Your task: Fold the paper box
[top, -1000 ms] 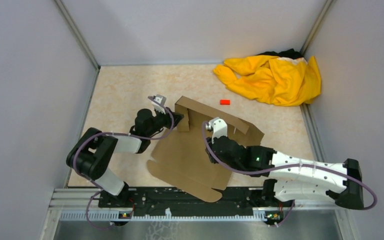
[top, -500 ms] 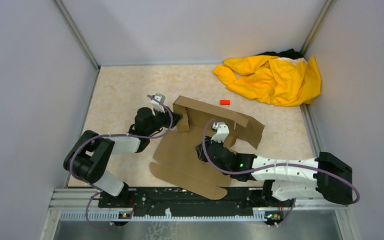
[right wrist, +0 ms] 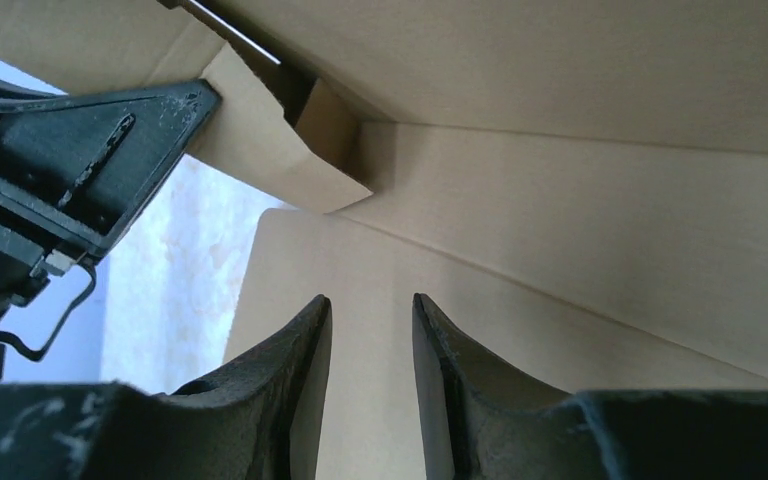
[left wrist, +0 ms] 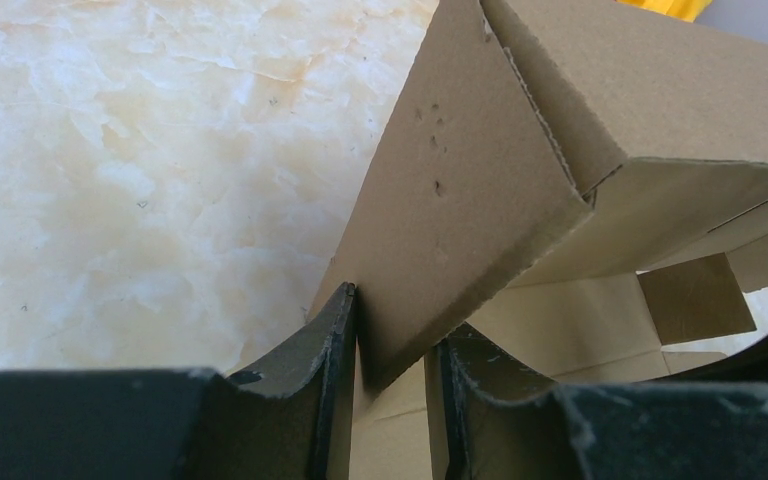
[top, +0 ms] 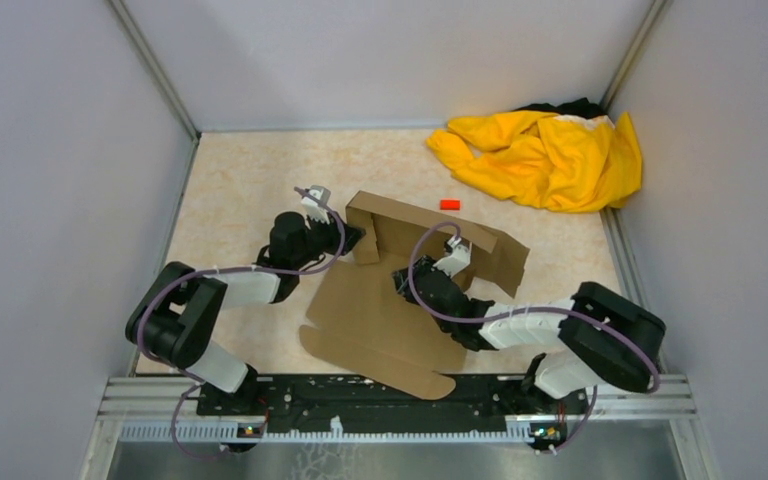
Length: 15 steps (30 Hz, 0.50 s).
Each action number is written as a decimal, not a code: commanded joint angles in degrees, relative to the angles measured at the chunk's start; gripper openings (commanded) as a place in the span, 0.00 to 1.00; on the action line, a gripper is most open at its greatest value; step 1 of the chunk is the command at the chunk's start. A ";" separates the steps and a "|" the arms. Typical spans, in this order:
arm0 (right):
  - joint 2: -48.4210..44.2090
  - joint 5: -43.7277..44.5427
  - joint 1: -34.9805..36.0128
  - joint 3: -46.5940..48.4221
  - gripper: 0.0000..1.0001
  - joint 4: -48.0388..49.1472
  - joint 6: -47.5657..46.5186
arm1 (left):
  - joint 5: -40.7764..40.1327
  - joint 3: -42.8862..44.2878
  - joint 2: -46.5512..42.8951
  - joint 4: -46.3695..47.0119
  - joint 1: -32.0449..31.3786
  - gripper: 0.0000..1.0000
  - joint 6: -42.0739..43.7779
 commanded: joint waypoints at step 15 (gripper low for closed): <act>20.22 -3.67 -5.85 4.12 0.33 26.27 10.93 | 2.24 0.87 -0.11 -10.82 -0.18 0.28 -2.94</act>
